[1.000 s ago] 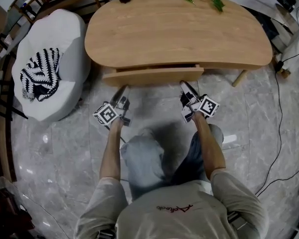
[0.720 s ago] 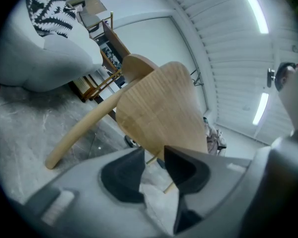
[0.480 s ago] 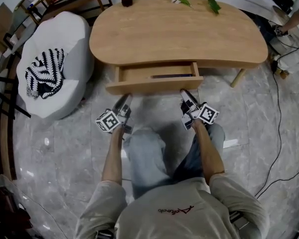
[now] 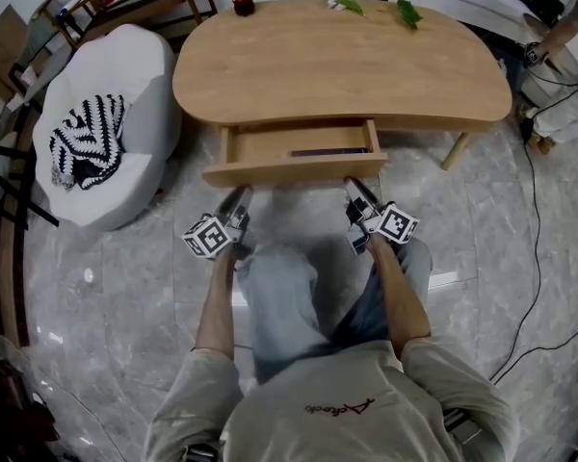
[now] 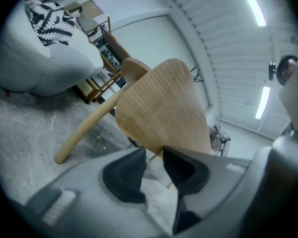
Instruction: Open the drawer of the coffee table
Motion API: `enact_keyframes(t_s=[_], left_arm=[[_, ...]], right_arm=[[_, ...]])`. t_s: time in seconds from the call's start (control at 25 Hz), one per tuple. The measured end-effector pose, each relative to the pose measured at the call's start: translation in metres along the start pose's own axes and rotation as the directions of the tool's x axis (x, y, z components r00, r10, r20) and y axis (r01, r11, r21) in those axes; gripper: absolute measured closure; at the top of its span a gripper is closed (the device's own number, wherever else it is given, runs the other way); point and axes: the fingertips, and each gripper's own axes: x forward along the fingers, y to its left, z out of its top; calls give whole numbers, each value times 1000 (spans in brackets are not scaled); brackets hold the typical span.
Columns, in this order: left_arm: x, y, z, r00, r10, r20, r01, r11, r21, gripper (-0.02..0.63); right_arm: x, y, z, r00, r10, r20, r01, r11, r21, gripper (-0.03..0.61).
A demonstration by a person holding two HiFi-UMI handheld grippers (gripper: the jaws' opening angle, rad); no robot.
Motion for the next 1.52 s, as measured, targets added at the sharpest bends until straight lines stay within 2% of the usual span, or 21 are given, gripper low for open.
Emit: enact_keyframes(t_s=[0.24, 0.36, 0.44, 0.52, 0.6, 0.72, 0.8, 0.88, 1.04, 1.2, 1.32, 1.4, 1.52], left_arm=[[-1, 2, -9, 998, 33, -48, -29, 997, 71, 513], [0, 1, -27, 994, 44, -100, -33, 994, 108, 509], [3, 0, -35, 988, 60, -142, -35, 985, 170, 519], [7, -2, -40, 983, 78, -168, -36, 969, 244, 546], [9, -5, -41, 979, 98, -180, -37, 947, 318, 608], [12, -10, -43, 972, 120, -201, -24, 906, 424, 614], [16, -12, -44, 968, 125, -217, -9, 884, 468, 614], [18, -11, -47, 965, 128, -229, 1, 871, 491, 614], [20, -1, -54, 956, 140, -256, 12, 857, 515, 614], [26, 11, -53, 954, 137, -265, 20, 858, 514, 614], [36, 20, -55, 952, 134, -275, 27, 859, 511, 614], [41, 29, -58, 949, 136, -286, 29, 861, 507, 614], [46, 42, -64, 938, 144, -314, 31, 871, 489, 614]], right_arm=[[-7, -15, -11, 983, -167, -78, 155, 978, -140, 514], [-9, -19, -26, 969, -213, -127, 183, 959, -214, 546], [-5, -19, -35, 958, -235, -165, 180, 940, -290, 563], [0, -17, -45, 944, -254, -211, 158, 909, -386, 574], [3, -12, -56, 927, -272, -256, 119, 864, -489, 574], [8, -7, -64, 908, -306, -287, 72, 787, -613, 574], [14, -6, -67, 898, -324, -296, 50, 745, -665, 574], [20, -8, -70, 891, -338, -305, 34, 717, -696, 574], [33, -13, -78, 879, -349, -324, 7, 690, -724, 574], [49, -15, -88, 873, -343, -346, -34, 666, -745, 574], [61, -23, -102, 857, -353, -375, -71, 641, -765, 574], [70, -31, -113, 850, -352, -392, -84, 643, -761, 574], [82, -41, -129, 833, -355, -424, -94, 664, -742, 574]])
